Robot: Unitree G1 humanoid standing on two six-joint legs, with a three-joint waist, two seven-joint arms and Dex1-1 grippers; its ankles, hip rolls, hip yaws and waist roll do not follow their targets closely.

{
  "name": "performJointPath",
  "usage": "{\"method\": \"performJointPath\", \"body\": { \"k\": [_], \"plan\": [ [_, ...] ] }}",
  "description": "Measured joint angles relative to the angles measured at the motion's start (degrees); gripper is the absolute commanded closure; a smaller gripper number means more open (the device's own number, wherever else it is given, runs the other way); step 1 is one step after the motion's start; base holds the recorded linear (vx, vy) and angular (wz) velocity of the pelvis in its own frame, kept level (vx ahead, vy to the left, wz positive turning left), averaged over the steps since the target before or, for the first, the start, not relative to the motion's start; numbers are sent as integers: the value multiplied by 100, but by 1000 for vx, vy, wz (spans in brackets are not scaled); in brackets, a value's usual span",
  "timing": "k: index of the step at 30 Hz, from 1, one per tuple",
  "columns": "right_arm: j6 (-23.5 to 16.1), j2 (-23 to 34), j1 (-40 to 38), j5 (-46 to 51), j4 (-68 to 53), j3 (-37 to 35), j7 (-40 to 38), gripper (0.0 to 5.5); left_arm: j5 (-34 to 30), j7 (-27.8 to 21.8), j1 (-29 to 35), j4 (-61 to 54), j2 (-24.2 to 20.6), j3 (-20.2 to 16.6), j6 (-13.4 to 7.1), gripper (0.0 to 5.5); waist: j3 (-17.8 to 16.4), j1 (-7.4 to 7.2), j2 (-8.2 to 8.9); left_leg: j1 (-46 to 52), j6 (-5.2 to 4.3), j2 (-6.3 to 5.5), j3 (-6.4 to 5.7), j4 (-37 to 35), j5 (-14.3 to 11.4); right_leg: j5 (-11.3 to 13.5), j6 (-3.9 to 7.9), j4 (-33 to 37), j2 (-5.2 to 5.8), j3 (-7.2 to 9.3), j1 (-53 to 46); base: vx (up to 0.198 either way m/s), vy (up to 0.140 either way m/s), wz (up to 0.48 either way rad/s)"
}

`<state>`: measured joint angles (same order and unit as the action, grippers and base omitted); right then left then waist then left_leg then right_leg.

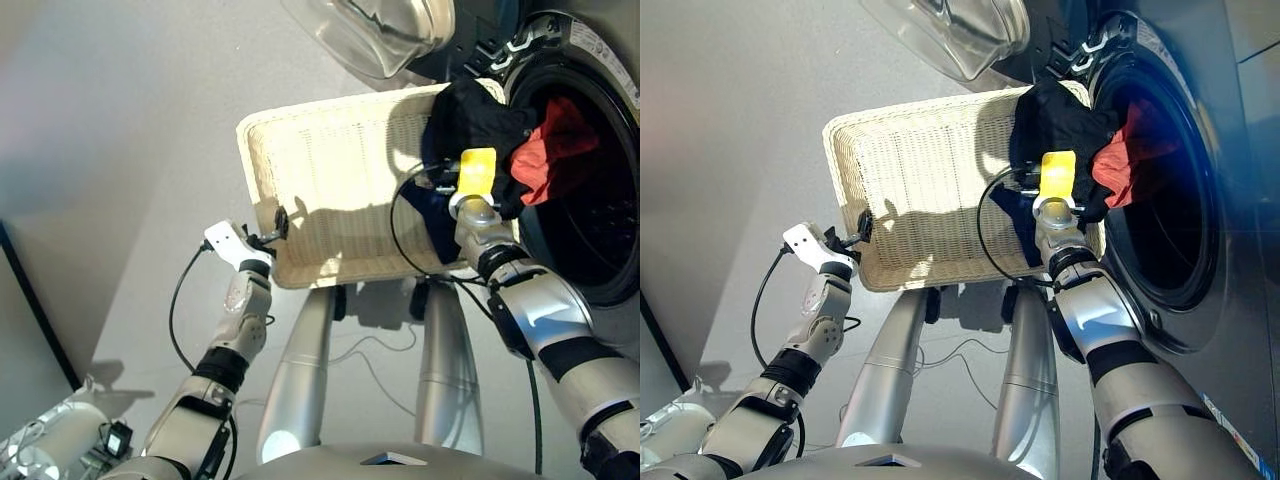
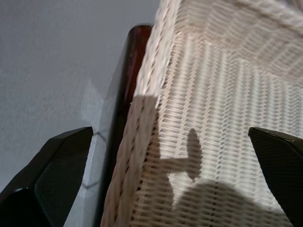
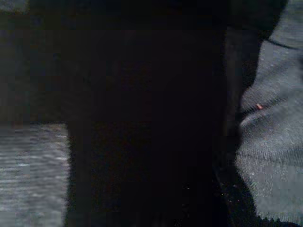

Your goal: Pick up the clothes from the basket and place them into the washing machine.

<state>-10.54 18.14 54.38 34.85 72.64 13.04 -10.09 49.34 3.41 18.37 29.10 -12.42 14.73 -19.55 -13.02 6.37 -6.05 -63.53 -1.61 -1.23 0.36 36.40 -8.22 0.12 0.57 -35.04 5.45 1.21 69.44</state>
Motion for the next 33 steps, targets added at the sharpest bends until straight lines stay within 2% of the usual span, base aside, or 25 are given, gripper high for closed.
{"method": "performJointPath", "body": {
  "k": [3, 5, 9, 11, 14, 19, 20, 22, 27, 28, 29, 33],
  "plan": [
    [-461, -161, -630, 856, -1187, -772, -10, 550, 4, 2, -60, 4, 2, -65, -7, 0, -7, -36, -8, 91, 33, 13, 53, -108, 8, 79, 3, 159, -58, -34, -92, 0, 0, 0],
    [-731, -273, -856, 1376, -1572, -1133, -20, 550, 5, 4, -128, 4, 10, -69, -12, 0, -16, -37, -14, 173, 46, 29, 132, -188, 17, 119, 21, 232, -85, -129, -143, -5, 3, -88],
    [-1356, -321, -705, 2265, -2059, -1925, -239, 550, 9, 4, -156, -3, 27, -61, -55, 0, -108, -42, -186, 259, 71, 14, 182, -245, 30, 150, 69, 286, -78, -177, -211, 0, 0, 0],
    [-1675, -215, -480, 2422, -2159, -2139, -467, 550, 12, 2, -185, -2, 19, -65, -75, 0, -159, -26, -255, 271, 84, 7, 250, -248, 34, 168, 89, 314, -79, -226, -209, 0, 0, 0],
    [-1898, 180, -103, 2392, -2182, -2490, -929, 550, 8, -5, -267, -7, 8, -67, -106, 0, -206, 8, -334, 281, 124, -9, 309, -226, 20, 208, 99, 331, -74, -311, -199, 0, 0, 0],
    [-2182, 1426, 441, 1796, -2626, -2672, -1870, 550, -6, -57, -384, -15, -71, -88, -159, 0, -227, 50, -377, 258, 181, -21, 422, -220, -4, 237, 151, 358, -74, -429, -146, 0, 0, 0],
    [-2511, 1486, 471, 1472, -2775, -2690, -2010, 550, -8, -58, -385, -46, -60, -90, -162, 0, -251, 76, -432, 245, 199, -22, 451, -209, -15, 242, 166, 351, -74, -464, -125, 0, 0, 0],
    [-2497, 1597, 549, 1032, -2981, -2680, -2459, 550, -23, -45, -371, -77, -66, -97, -166, 0, -296, 66, -546, 183, 227, -2, 455, -138, -36, 246, 191, 317, -71, -485, -85, 0, 0, 0],
    [-2488, 1648, 533, 658, -2934, -2701, -3073, 550, -165, -12, -376, -101, -68, -93, -169, 0, -302, 60, -562, 144, 258, -55, 459, -72, -66, 241, 226, 310, -59, -499, -71, 0, 0, 0],
    [-2459, 1647, 524, 572, -2909, -2697, -3085, 352, -168, 6, -376, -102, -68, -96, -169, 0, -302, 45, -562, 139, 263, -57, 459, -71, -69, 241, 230, 310, -56, -499, -71, 0, 0, 0],
    [-2446, 1641, 526, 523, -2903, -2694, -3093, 0, -169, 9, -376, -102, -68, -97, -169, 0, -302, 28, -562, 132, 266, -57, 459, -64, -71, 240, 234, 309, -54, -499, -67, 0, 0, 0],
    [-2199, 1537, 487, 374, -2649, -2331, -2683, 0, -168, 17, -373, -134, -66, -98, -174, 0, -301, -74, -559, 131, 274, -24, 451, -43, -83, 238, 238, 301, -52, -486, -83, 0, 0, 0]
  ]
}}
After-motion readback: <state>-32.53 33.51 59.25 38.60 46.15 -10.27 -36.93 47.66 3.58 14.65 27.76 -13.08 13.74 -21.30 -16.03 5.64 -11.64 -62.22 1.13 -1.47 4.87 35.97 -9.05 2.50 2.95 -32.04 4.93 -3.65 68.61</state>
